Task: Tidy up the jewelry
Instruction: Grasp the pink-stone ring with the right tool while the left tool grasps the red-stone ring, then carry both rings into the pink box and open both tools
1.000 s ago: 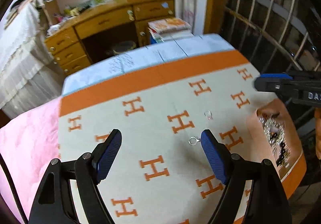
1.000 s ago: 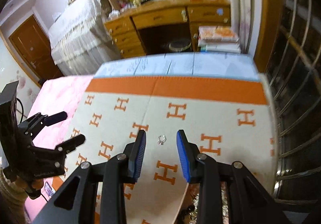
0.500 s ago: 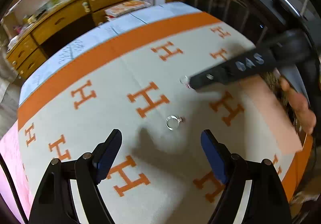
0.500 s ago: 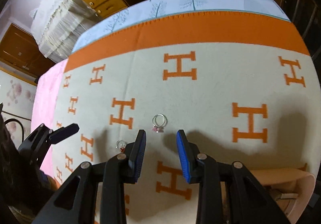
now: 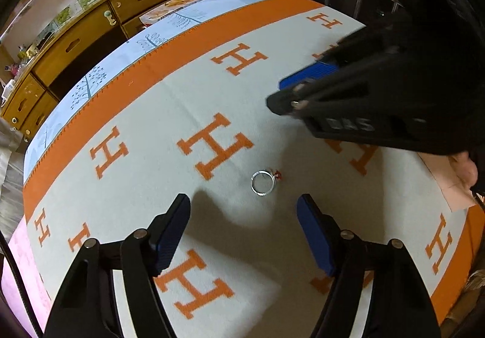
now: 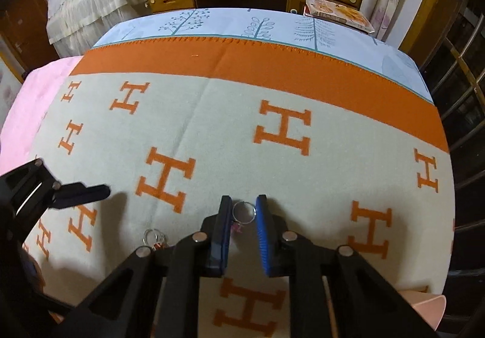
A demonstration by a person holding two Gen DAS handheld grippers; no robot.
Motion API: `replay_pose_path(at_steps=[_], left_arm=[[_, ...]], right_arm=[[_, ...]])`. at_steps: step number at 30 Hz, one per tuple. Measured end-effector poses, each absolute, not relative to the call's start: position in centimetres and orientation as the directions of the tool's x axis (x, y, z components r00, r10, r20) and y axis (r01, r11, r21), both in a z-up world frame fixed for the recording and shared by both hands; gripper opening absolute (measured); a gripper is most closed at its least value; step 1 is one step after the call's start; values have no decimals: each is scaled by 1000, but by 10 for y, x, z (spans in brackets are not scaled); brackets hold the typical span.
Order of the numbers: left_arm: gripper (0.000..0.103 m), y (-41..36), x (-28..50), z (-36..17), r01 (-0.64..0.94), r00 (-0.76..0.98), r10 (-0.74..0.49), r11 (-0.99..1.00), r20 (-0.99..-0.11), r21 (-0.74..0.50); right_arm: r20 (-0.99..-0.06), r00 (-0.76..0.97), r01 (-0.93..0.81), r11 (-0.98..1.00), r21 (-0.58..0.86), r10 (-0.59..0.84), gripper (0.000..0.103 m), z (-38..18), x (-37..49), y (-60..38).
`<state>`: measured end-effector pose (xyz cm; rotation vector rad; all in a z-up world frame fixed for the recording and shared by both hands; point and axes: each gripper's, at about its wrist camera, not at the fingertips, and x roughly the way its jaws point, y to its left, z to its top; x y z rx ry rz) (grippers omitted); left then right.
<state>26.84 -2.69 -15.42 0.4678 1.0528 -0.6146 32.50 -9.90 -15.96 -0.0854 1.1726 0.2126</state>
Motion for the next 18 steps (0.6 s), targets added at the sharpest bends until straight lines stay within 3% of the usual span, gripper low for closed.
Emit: replay_pose_path(at_steps=[9,14,15,18], left_arm=[[45,-35,278,-153,716,345,-270,695,-899,66],[27,-42,277,-153,741,337,-292,669,-895,61],[19,-43,276,-153,745,336,-296,665,-894,60],[17,-48,271,-153,744,359,-285,663,-889,88]], right_arm=[[-867,359,-161,938,307,345,16,-146,294,-134],[-833,402,-179,925,336,381,16,-128,268,-141],[-826,411,-179,923,341,385,16,-125,263,-144],[-809,439,-180,920,347,391,16,-117,250,-149]])
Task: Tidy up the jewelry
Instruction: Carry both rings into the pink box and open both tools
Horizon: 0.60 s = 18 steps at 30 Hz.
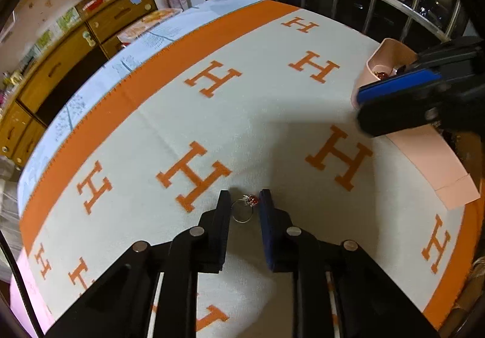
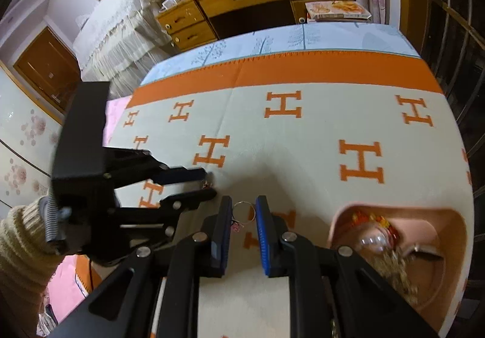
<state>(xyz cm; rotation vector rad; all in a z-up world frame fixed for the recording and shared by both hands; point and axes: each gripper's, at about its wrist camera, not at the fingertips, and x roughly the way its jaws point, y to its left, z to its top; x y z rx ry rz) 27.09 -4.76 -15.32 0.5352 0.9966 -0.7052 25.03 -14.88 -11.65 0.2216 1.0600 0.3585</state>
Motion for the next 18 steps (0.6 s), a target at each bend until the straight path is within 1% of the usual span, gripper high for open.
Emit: replay_pose_path(at_steps=[3,7,10,14,18], left_arm=[[17,-49,266,-153,730,379,-267,675,-886,109],[17,-47,260,-148,697,366,-263,713,-892,76],[17,-51,248,-136,689,380,-268,721,-885,77],[17,-64,229,-113,697,386,-303,715,-871,60],[17,-90,204,-91,732,381,-355,680,-854,45]], right_arm=[[-787,475,-186,919,346,393,16,-107,236,-155],[-757,510,-183,911,370,410,16,-94,221,-171],[-739,544,-164,914,371,397,16,-85,208,-189],[-728,582,-115,923,368,363,16,-79,189,-218],[-732,592,-44,920,389,338,16,-85,169,-250]])
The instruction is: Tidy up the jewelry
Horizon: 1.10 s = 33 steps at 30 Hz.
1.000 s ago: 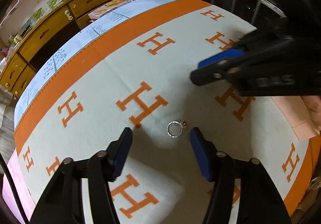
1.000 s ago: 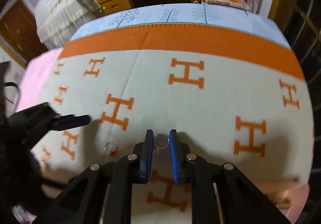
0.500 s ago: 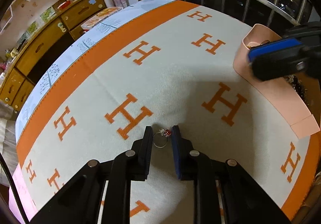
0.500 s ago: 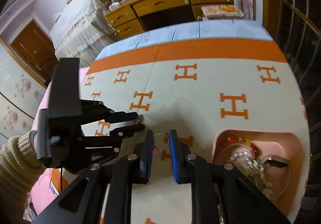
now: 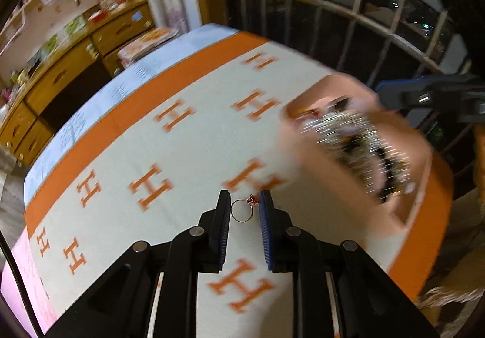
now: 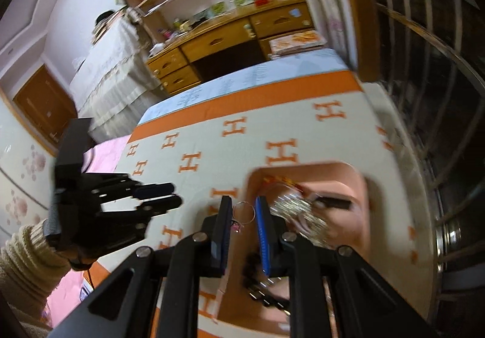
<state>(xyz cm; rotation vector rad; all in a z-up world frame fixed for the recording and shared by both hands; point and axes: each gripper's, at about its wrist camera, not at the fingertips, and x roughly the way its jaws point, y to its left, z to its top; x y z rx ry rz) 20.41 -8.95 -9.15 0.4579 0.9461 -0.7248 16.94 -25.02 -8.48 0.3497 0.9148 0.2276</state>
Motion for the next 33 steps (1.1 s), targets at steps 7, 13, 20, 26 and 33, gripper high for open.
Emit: replay_pose_path(at_steps=[7,13,20,26,33], left_arm=[[17,-148,166,-77,801,320,-443,599,-837,-10],[17,-180,147,-89,816,305,-462,578,-833,-22],[31,-180,144,-103,772,289,-472,629,-833,-89],[60,-152,140,-98,707,350,-487,698,-800,-116],[82,-111,128,-88,585,442,-458,799,-771,-140]], right_arm=[[-763,556,31,910,414,328,16,-113,136,-275],[-778,546,64,910,409,311,16,-130,122,-280],[-781,548,82,909,409,301,17,-132,121,-284],[-774,548,85,899,430,318,18,-136,118,-284],[-768,553,68,902,427,322,18,-134,115,-277]])
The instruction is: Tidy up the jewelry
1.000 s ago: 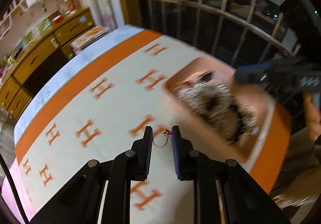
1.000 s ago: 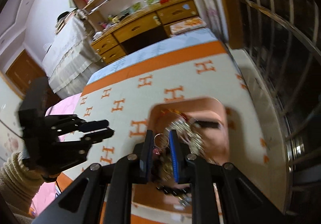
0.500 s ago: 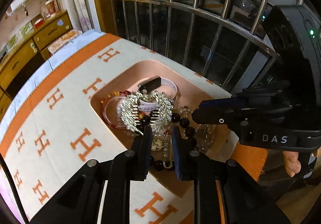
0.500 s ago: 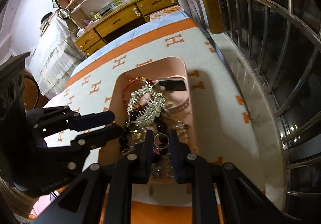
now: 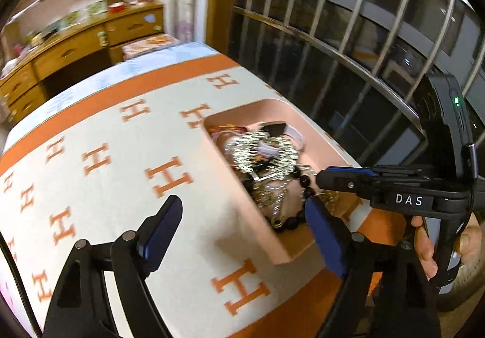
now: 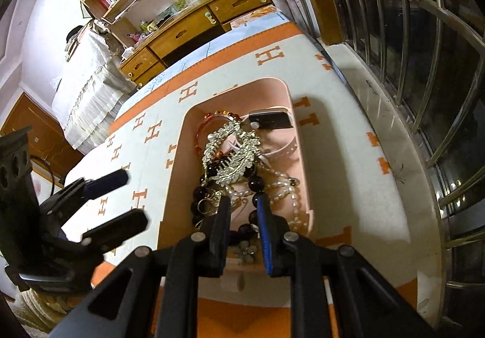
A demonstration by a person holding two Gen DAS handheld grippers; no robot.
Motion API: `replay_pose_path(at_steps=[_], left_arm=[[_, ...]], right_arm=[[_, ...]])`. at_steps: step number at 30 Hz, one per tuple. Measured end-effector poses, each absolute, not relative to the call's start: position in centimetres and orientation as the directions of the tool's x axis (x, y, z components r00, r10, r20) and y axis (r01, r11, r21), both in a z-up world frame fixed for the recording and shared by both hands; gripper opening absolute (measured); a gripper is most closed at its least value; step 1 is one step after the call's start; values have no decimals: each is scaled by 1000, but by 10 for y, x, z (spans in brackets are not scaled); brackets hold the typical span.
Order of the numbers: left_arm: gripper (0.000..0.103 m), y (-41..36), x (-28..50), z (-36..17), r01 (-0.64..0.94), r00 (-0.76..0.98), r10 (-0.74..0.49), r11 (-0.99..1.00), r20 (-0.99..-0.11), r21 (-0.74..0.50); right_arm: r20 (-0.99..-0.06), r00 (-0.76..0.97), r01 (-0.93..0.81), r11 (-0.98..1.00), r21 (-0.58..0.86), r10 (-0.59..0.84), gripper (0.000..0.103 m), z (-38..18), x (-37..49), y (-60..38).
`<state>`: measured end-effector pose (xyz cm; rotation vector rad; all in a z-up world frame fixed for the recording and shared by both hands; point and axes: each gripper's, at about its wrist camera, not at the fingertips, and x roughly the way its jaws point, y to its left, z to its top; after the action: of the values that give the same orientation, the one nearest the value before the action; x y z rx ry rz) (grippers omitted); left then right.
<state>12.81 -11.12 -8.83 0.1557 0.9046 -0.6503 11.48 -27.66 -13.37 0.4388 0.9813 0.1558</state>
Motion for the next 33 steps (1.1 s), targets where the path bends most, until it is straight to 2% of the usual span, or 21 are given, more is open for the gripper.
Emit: replay_pose_path(at_steps=[4,11,16,17,19,20,27,33], left_arm=[[85,-86,120,-85,491,484,-397,861,-780,-133],[88,-42,108,-79,284,537,-278,949,-796,-139],[89,-30,102,-63,198,577,-206,974,-790,-110],[91,-28,100,-58,180,588,-189,979,-787,-100],[102,-24,97,-47,150,609,-162,985,-776,-88],[102,-21,93,-42,140,623,-156,986,-766,-88],[102,-14,66,-16,58,720,-48,998,-693,-9],[102,-10,52,-9,21,738,-26,1000,-674,-16]], right_arm=[[-762,562,46,908,416,321,32,-128,111,-266],[-746,577,-45,925,378,333,34,-109,102,-229],[-724,605,-91,932,352,332,37,-87,93,-205],[-717,611,-97,931,352,335,41,-82,91,-202],[-699,628,-110,928,356,342,48,-70,86,-195],[-692,636,-114,928,355,343,51,-65,84,-192],[-660,683,-129,941,312,313,54,-44,68,-174],[-655,690,-160,948,276,307,54,-38,60,-156]])
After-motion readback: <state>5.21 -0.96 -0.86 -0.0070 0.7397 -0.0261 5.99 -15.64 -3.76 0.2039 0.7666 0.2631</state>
